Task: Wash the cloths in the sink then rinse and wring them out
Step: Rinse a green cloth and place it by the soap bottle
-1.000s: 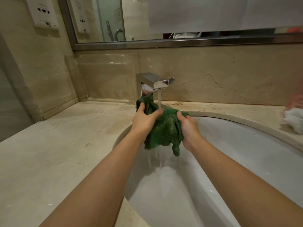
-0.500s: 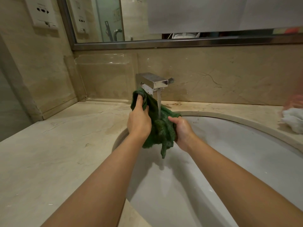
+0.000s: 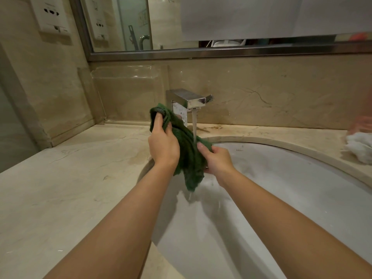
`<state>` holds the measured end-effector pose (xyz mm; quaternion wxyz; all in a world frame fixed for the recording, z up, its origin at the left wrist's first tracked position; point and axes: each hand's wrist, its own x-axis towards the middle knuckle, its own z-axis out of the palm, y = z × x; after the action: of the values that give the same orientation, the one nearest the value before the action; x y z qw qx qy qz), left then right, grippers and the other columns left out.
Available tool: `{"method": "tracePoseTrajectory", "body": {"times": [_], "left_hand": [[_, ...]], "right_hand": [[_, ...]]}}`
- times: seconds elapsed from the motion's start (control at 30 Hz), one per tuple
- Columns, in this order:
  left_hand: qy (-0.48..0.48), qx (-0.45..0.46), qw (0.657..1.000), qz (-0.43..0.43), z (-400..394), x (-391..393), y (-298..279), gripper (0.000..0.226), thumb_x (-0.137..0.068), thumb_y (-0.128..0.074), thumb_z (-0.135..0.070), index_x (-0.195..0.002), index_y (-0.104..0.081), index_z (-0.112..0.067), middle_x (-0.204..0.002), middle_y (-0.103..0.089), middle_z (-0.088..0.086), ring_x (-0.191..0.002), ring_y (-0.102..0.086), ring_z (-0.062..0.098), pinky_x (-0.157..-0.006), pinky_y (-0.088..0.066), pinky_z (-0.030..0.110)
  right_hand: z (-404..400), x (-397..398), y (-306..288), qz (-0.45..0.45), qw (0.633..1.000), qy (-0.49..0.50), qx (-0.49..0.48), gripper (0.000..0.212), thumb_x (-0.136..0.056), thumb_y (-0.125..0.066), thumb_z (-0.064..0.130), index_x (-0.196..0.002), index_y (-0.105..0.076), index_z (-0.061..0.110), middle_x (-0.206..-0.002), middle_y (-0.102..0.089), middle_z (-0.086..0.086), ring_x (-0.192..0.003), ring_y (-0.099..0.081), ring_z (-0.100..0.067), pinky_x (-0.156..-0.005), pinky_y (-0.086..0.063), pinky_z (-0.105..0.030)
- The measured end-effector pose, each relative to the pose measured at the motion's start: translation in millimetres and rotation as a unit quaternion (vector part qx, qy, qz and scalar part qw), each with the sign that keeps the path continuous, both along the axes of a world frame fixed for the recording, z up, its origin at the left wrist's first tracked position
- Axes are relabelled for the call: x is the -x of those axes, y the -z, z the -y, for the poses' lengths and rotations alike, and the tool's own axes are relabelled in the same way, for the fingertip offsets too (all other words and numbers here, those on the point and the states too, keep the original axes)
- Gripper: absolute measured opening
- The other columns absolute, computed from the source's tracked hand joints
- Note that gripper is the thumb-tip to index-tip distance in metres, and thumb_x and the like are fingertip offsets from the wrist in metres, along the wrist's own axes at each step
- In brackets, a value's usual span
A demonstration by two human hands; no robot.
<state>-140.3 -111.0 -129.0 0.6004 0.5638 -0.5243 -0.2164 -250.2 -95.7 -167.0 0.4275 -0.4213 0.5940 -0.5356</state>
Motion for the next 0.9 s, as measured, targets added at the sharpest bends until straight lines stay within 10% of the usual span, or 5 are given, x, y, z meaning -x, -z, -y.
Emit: {"method": "tracePoseTrajectory", "body": {"times": [0.23, 0.4, 0.57, 0.7, 0.9], "left_hand": [[-0.005, 0.018, 0.997, -0.076, -8, -1, -10, 0.047, -0.104, -0.039, -0.018, -0.150, -0.031, -0.019, -0.150, -0.041, 0.001, -0.138, -0.036, 0.019, -0.112, -0.030, 0.034], [0.016, 0.018, 0.993, -0.119, -10, -1, -12, 0.051, -0.103, -0.042, -0.019, -0.151, -0.027, -0.018, -0.151, -0.038, 0.000, -0.139, -0.035, 0.018, -0.111, -0.030, 0.031], [0.062, -0.002, 0.998, -0.025, -9, -2, -7, 0.081, -0.083, -0.073, -0.019, -0.150, -0.027, -0.023, -0.145, -0.044, 0.001, -0.134, -0.042, 0.022, -0.109, -0.037, 0.043], [0.103, -0.078, 0.971, 0.203, -6, 4, 1, 0.112, -0.072, -0.083, -0.018, -0.154, -0.007, -0.030, -0.147, -0.042, 0.006, -0.134, -0.042, 0.030, -0.106, -0.038, 0.048], [0.056, -0.105, 0.950, 0.288, -3, 4, 5, 0.079, -0.096, -0.056, -0.019, -0.153, -0.004, -0.036, -0.132, -0.056, 0.012, -0.116, -0.056, 0.032, -0.091, -0.048, 0.046]], "right_hand": [[-4, 8, -8, 0.283, 0.957, -0.056, 0.032, 0.028, -0.088, -0.068, 0.019, -0.112, -0.063, 0.005, -0.108, -0.070, -0.010, -0.101, -0.067, -0.024, -0.088, -0.055, -0.037], [-4, 8, -10, 0.285, 0.955, -0.060, 0.058, 0.059, -0.084, -0.060, -0.012, -0.137, -0.044, 0.008, -0.119, -0.065, -0.010, -0.110, -0.063, -0.027, -0.094, -0.052, -0.041], [1, 13, -6, 0.231, 0.971, 0.044, 0.040, 0.025, -0.089, -0.063, 0.002, -0.100, -0.054, 0.022, -0.116, -0.063, -0.008, -0.106, -0.064, -0.026, -0.094, -0.053, -0.045], [-1, 19, -7, 0.324, 0.941, 0.075, 0.067, 0.026, -0.092, -0.058, 0.001, -0.112, -0.057, 0.018, -0.119, -0.061, -0.012, -0.109, -0.062, -0.028, -0.090, -0.055, -0.041], [0, 16, -12, 0.394, 0.912, 0.083, 0.081, 0.045, -0.094, -0.050, -0.006, -0.130, -0.052, 0.021, -0.131, -0.055, -0.017, -0.110, -0.062, -0.031, -0.088, -0.056, -0.042]]}}
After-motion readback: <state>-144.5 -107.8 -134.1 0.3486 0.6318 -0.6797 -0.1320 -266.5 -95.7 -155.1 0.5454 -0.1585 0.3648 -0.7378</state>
